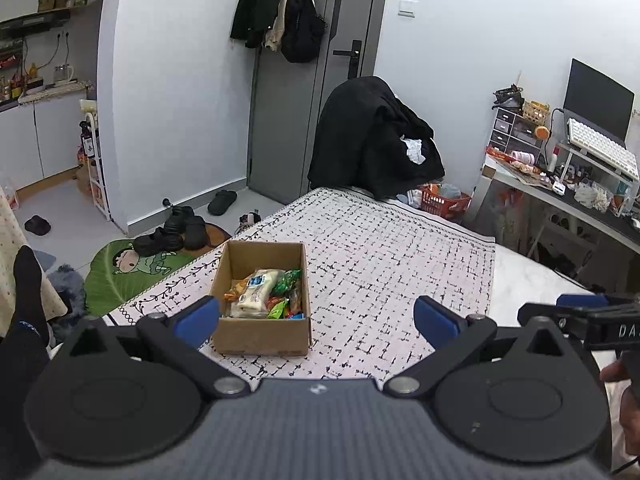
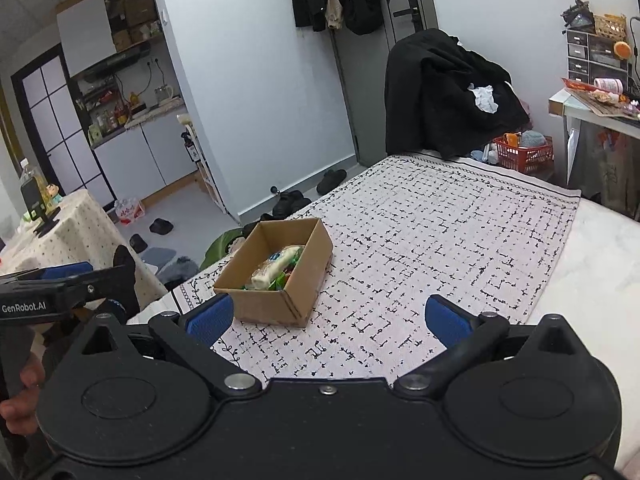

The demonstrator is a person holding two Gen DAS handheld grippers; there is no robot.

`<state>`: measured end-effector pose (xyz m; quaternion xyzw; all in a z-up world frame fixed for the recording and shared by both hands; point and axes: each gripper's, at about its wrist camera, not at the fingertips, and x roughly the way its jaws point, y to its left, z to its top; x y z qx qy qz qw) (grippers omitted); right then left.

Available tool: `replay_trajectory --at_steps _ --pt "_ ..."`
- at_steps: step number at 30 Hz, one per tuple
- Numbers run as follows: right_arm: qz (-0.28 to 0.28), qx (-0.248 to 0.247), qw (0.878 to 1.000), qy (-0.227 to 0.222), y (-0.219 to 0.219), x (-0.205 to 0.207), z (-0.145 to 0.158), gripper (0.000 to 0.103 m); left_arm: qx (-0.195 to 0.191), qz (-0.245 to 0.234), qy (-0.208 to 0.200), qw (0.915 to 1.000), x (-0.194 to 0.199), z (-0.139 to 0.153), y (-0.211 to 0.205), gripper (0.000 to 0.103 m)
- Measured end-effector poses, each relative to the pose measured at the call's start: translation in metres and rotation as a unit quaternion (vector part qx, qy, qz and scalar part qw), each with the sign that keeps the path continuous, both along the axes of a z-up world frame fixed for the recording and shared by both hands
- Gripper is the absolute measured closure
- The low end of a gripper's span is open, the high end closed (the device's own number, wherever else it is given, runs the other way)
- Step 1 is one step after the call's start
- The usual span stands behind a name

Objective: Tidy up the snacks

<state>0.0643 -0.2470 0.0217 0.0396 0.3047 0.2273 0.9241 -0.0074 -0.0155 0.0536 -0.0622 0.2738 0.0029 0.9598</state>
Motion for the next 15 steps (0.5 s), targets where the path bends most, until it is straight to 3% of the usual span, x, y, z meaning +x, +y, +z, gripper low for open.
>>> replay_trajectory --at_steps 15 --pt "0.021 -0.026 0.999 -0.003 0.018 -0.009 0.003 0.000 0.002 -0.011 0.018 0.9998 -0.001 -0.009 0.008 0.000"
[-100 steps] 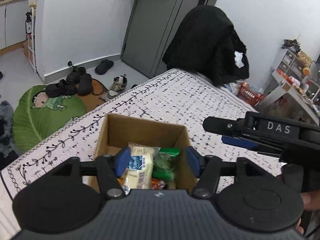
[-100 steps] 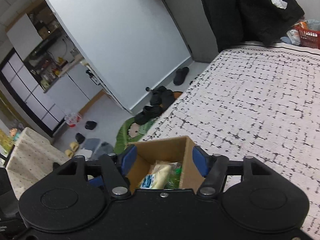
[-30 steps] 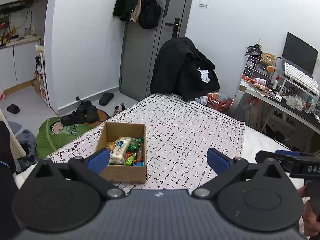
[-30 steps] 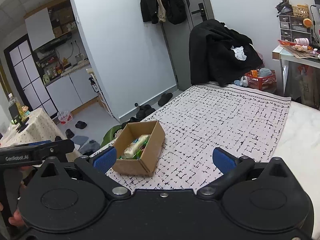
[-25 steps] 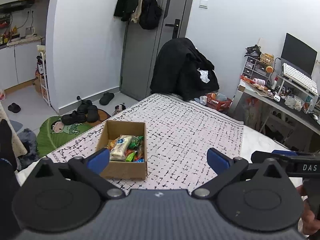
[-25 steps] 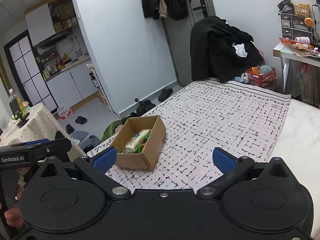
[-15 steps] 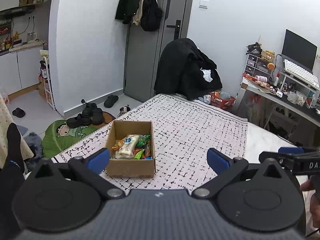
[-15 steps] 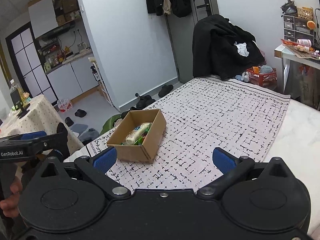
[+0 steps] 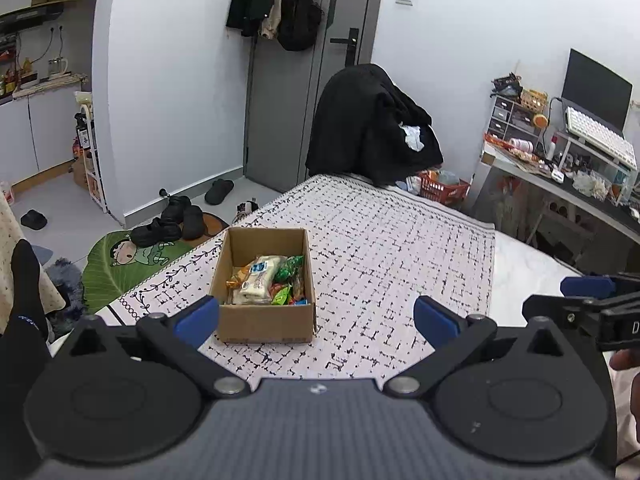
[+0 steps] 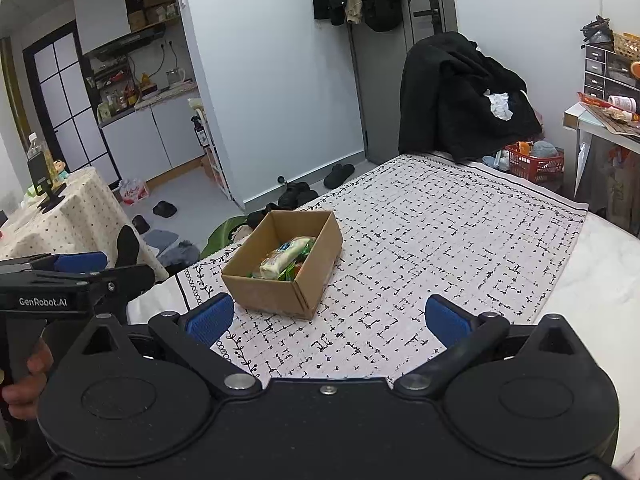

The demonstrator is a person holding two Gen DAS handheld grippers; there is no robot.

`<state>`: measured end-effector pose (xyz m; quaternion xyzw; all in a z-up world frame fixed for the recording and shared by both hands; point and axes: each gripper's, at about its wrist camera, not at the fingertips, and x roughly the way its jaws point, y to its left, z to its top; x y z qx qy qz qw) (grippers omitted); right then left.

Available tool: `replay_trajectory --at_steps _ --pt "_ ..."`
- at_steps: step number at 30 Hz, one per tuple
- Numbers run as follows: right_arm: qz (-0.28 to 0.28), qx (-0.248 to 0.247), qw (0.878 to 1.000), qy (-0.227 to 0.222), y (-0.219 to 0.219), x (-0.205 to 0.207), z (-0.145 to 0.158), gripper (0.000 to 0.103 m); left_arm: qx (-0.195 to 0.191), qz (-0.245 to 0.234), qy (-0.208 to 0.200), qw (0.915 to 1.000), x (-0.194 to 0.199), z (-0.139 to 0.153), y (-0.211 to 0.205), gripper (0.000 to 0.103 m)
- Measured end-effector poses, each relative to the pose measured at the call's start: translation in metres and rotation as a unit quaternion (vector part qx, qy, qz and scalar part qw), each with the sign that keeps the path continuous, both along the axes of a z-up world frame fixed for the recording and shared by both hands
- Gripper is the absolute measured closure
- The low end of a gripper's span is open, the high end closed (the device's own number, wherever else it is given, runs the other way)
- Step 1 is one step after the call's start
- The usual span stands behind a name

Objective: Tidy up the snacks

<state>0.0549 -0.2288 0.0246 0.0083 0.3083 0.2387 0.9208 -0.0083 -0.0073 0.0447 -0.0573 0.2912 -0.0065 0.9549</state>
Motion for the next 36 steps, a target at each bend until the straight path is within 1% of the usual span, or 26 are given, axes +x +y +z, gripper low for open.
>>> replay_trajectory --at_steps 5,16,21,24,36 --pt "-0.001 0.000 1.000 0.001 0.001 -0.002 0.001 0.000 0.002 -0.005 0.009 0.9999 0.001 -0.003 -0.002 0.000" --pt "-0.003 -0.003 1.000 0.004 0.001 -0.001 0.001 0.000 -0.003 0.000 0.013 0.9999 0.001 -0.003 -0.001 0.000" --pt "-0.001 -0.007 1.000 0.004 0.003 -0.001 0.001 0.000 -0.006 0.001 0.014 0.9999 0.000 -0.004 0.001 0.000" --pt "0.000 -0.008 1.000 0.004 0.003 -0.002 0.000 0.000 -0.015 0.001 0.017 0.9997 0.001 -0.004 0.005 0.000" --pt "-0.007 -0.009 1.000 0.002 0.003 -0.003 0.000 0.000 -0.017 0.012 0.021 0.9996 0.002 -0.006 0.014 0.000"
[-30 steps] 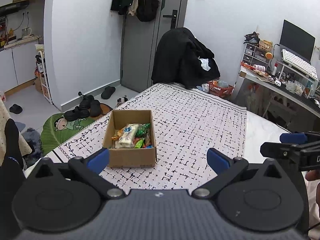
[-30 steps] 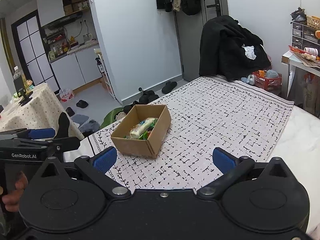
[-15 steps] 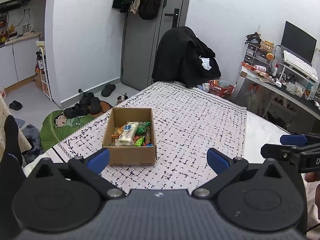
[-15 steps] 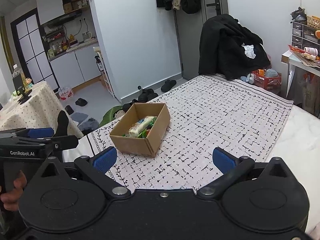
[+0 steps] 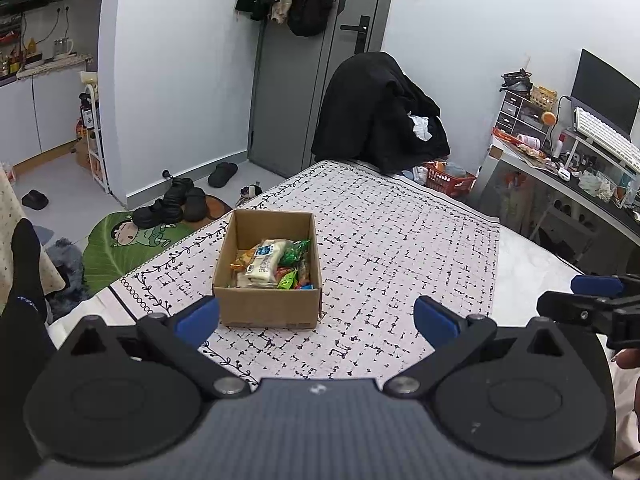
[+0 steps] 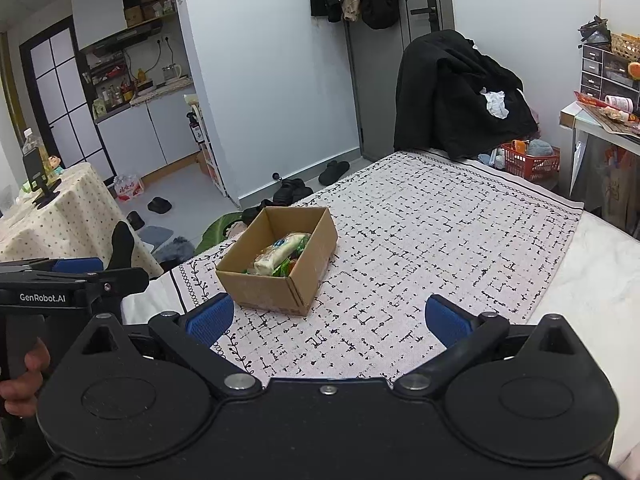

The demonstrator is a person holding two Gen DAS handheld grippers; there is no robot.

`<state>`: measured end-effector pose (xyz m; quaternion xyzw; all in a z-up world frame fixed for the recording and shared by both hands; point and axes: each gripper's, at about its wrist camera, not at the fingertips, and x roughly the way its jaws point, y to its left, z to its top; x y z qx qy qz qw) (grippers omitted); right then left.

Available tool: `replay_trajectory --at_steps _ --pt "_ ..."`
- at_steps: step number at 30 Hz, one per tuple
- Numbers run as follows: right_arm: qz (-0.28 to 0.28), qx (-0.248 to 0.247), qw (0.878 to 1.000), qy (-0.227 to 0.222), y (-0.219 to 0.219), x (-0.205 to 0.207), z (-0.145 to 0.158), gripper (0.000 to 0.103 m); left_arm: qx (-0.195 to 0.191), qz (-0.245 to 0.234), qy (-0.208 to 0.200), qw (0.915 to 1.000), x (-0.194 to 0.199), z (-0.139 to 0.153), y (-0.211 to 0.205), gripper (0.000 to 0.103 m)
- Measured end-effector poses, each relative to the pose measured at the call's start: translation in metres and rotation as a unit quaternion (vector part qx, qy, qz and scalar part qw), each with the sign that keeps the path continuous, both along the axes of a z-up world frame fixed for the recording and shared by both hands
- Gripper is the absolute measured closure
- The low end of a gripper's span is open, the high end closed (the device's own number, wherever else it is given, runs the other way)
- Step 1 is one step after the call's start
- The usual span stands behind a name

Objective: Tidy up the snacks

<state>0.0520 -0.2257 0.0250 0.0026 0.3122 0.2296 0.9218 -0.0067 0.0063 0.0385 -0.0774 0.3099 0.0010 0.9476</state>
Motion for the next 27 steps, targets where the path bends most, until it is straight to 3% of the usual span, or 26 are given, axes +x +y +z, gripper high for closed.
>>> replay_trajectory --at_steps 27 --pt "0.001 -0.005 1.000 0.002 0.0039 -0.0008 -0.0040 0.000 0.012 -0.014 0.005 0.9998 -0.0001 -0.0059 -0.0044 0.000"
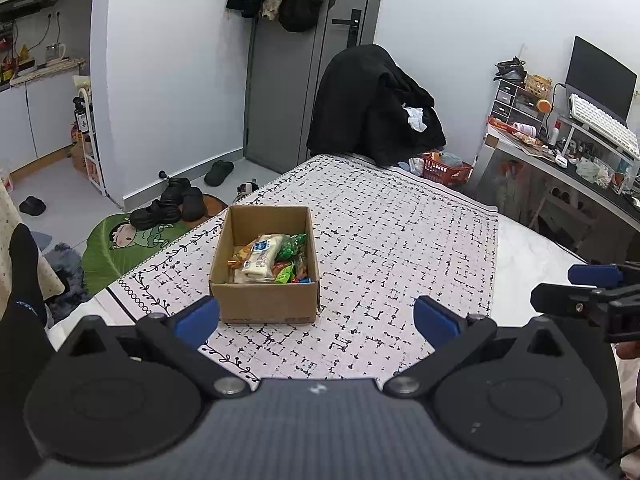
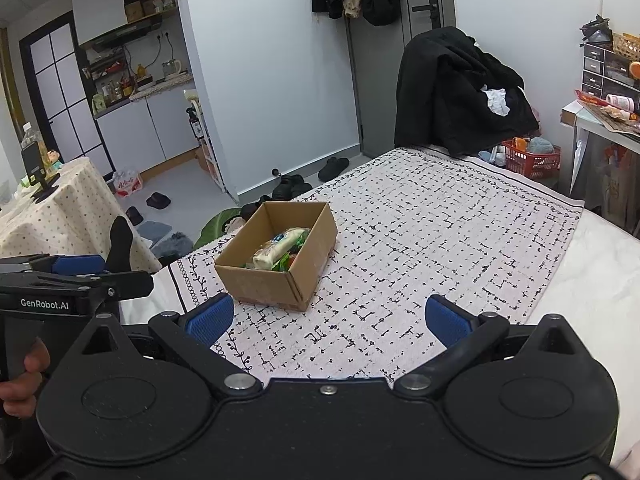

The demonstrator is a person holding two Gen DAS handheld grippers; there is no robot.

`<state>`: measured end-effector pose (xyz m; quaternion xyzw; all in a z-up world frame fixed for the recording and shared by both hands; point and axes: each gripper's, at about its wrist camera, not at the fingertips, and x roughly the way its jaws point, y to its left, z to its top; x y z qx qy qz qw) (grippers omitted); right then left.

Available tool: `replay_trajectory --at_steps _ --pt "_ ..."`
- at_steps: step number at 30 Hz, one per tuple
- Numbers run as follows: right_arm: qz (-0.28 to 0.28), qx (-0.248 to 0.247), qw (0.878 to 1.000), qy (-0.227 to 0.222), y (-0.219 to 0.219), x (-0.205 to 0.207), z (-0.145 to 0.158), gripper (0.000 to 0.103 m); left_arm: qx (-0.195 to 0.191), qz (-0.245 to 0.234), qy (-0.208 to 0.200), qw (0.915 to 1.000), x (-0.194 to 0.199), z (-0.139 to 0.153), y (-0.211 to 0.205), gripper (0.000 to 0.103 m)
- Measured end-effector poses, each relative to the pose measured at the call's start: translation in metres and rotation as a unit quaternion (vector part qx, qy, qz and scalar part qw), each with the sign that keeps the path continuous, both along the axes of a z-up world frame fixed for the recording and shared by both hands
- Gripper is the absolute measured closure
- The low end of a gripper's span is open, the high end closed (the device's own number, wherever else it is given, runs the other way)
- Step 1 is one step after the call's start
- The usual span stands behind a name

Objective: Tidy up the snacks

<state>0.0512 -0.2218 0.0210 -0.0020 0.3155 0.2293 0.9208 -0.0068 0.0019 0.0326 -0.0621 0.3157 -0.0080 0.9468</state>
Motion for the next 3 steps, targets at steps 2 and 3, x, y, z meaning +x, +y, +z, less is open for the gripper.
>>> replay_trajectory --at_steps 2,3 --pt "0.000 0.000 1.000 0.000 -0.0002 0.0000 -0.0001 0.000 0.001 -0.001 0.000 1.0000 -0.0004 0.0000 -0.0008 0.000" --pt "0.000 0.001 1.000 0.000 -0.0002 0.0000 -0.0002 0.000 0.001 -0.001 0.000 1.0000 -0.0004 0.0000 -0.0008 0.000"
